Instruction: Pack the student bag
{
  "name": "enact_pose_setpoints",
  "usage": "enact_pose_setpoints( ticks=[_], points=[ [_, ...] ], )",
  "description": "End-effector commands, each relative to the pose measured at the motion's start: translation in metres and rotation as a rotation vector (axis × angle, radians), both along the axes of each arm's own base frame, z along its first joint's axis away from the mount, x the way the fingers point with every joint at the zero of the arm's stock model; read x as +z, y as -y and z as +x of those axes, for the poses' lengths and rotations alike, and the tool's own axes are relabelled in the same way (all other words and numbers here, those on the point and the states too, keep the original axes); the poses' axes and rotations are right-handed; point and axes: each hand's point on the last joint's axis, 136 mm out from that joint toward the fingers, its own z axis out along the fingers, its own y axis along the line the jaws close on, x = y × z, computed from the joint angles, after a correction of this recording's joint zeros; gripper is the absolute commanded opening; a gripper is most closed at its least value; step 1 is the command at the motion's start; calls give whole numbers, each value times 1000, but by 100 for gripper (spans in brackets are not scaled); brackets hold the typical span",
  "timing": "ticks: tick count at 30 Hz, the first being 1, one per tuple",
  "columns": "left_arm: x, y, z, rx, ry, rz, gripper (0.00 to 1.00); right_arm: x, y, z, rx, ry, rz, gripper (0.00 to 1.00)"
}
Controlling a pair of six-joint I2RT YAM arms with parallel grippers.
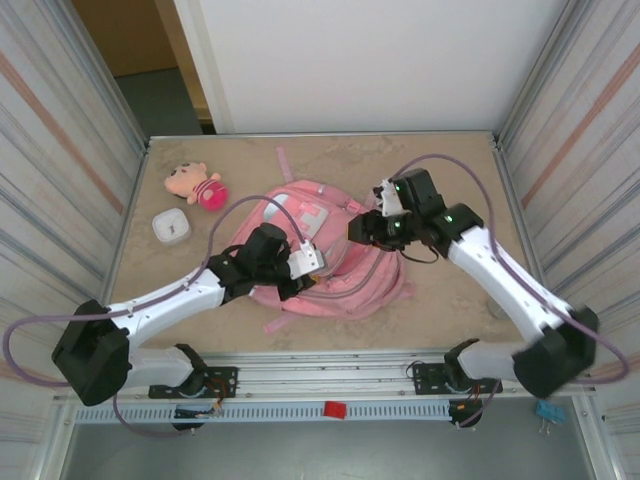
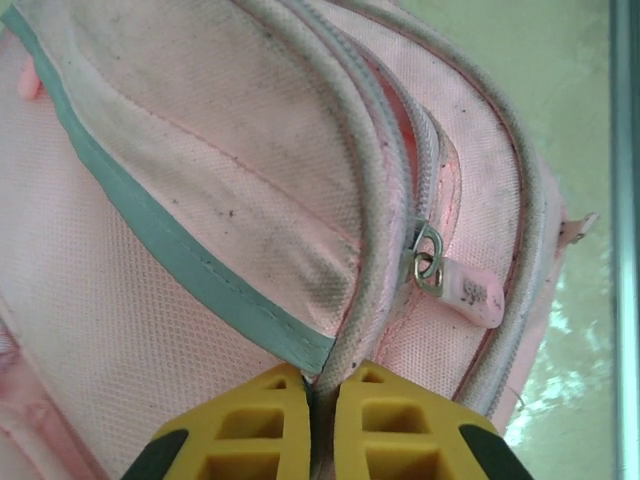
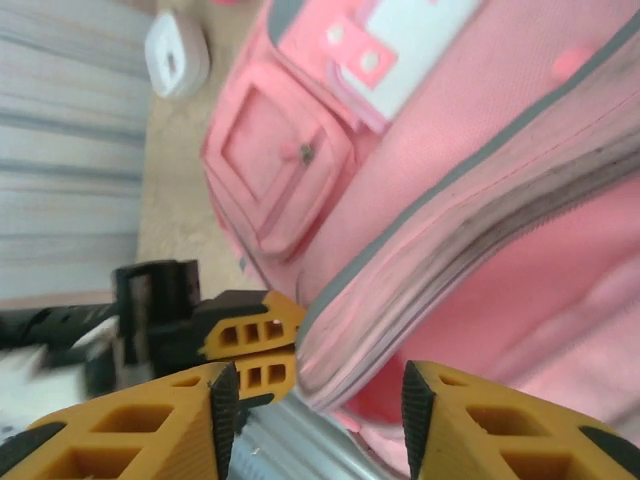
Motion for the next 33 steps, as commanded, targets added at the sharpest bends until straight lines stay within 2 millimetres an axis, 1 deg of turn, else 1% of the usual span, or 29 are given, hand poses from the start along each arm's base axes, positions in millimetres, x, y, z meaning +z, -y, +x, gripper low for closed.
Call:
enact_pose_setpoints(
  ticks=[1, 3, 4, 5, 6, 9, 10, 11, 14, 17, 19, 21, 23, 26, 27, 29, 33],
  points=[
    [26, 14, -8, 41, -176, -127, 0, -6, 34, -24, -149, 122, -197, 46],
    [30, 17, -9, 51, -213, -154, 0, -14, 34, -43, -149, 151, -225, 45],
    [32, 17, -10, 47, -228, -165, 0, -23, 30, -49, -136, 149, -242, 44],
    [33, 19, -11, 42, -244, -174, 0, -23, 28, -58, -125, 169, -225, 44],
    [35, 20, -12, 36, -255, -181, 0, -28, 23, -64, -109, 175, -228, 44],
    [36, 22, -12, 28, -283, -178, 0, -40, 6, -73, -64, 221, -246, 44],
    [35, 24, -12, 27, -294, -175, 0, -39, 1, -74, -51, 239, -249, 45],
    [35, 25, -10, 25, -303, -173, 0, -47, -6, -74, -29, 248, -286, 45],
    [37, 29, -9, 16, -328, -166, 0, -49, -19, -73, 3, 298, -355, 45],
    [39, 32, -6, 13, -330, -171, 0, -52, -27, -69, 12, 323, -401, 46],
    [41, 33, -7, 9, -335, -178, 0, -58, -28, -66, 5, 329, -427, 46],
    [42, 34, -7, -1, -335, -185, 0, -65, -25, -60, -17, 343, -472, 46],
    [43, 35, -8, -8, -336, -189, 0, -67, -22, -52, -48, 369, -506, 46],
    [46, 36, -10, -22, -340, -199, 0, -71, -26, -41, -43, 368, -510, 46],
    [47, 36, -9, -22, -338, -201, 0, -72, -28, -38, -38, 363, -501, 44],
    [48, 35, -9, -23, -331, -199, 0, -75, -28, -35, -36, 359, -506, 38],
    [43, 29, -4, 8, -311, -160, 0, -73, -14, -31, -57, 351, -533, 20]
  ],
)
